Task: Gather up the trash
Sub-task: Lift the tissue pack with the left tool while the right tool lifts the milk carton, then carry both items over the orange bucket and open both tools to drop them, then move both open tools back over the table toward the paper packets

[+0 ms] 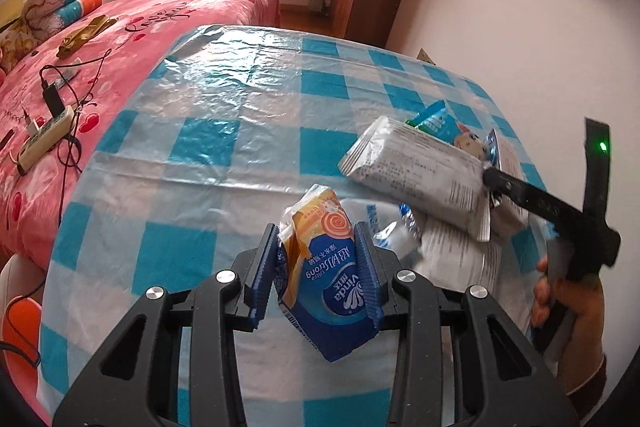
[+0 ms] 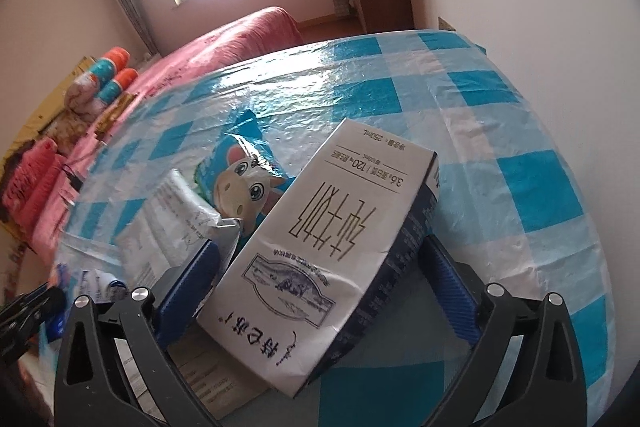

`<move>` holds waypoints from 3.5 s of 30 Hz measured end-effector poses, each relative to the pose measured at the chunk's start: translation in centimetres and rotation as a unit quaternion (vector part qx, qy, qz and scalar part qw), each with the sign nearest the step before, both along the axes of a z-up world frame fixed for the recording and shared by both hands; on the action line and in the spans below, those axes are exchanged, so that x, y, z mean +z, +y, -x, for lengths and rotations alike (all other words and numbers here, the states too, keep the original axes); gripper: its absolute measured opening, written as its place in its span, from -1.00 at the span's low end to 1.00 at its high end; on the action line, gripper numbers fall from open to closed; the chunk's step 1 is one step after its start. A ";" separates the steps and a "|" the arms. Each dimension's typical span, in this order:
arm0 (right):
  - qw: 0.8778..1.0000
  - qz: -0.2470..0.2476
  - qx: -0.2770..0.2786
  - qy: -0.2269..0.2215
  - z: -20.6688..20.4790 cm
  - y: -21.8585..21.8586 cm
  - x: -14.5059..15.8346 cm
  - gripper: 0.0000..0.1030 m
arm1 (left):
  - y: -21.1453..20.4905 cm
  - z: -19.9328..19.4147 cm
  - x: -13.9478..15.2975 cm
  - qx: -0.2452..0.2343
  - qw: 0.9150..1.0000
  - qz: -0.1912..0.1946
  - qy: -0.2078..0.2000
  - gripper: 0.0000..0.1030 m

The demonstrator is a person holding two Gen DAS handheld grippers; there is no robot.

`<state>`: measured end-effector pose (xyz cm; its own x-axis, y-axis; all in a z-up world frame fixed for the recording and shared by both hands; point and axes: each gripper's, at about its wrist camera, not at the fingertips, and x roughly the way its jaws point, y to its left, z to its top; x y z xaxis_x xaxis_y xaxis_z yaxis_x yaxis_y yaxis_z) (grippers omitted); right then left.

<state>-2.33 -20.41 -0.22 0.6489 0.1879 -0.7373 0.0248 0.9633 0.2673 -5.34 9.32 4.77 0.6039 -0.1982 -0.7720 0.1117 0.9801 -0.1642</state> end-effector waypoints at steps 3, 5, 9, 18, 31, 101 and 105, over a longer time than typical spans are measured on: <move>1.000 0.000 -0.001 0.000 0.0 0.0 -0.1 0.90 | 0.5 0.7 0.0 -0.003 1.000 0.006 -0.004 -0.23; 1.000 0.006 -0.003 0.002 0.0 0.0 -0.1 0.86 | 0.9 1.2 -0.1 -0.006 1.000 0.011 -0.004 -0.23; 1.000 0.006 -0.010 -0.002 0.7 -0.2 0.0 0.62 | 1.8 2.1 -0.5 -0.010 1.000 0.014 -0.006 -0.23; 1.000 0.022 0.001 0.014 3.0 -0.7 0.0 0.38 | 3.7 4.0 -1.8 -0.022 0.999 0.041 0.009 -0.23; 0.999 0.029 0.007 0.009 8.3 -0.6 0.3 0.31 | 5.3 5.8 -1.5 -0.029 0.998 0.055 -0.008 -0.23; 0.910 -0.105 0.401 0.019 11.0 36.1 4.4 0.83 | 31.8 16.1 -3.6 0.313 0.949 -0.041 -0.008 0.62; 0.923 -0.098 0.371 0.000 10.9 33.5 4.4 0.83 | 29.9 15.2 -2.7 0.293 0.955 -0.048 -0.016 0.62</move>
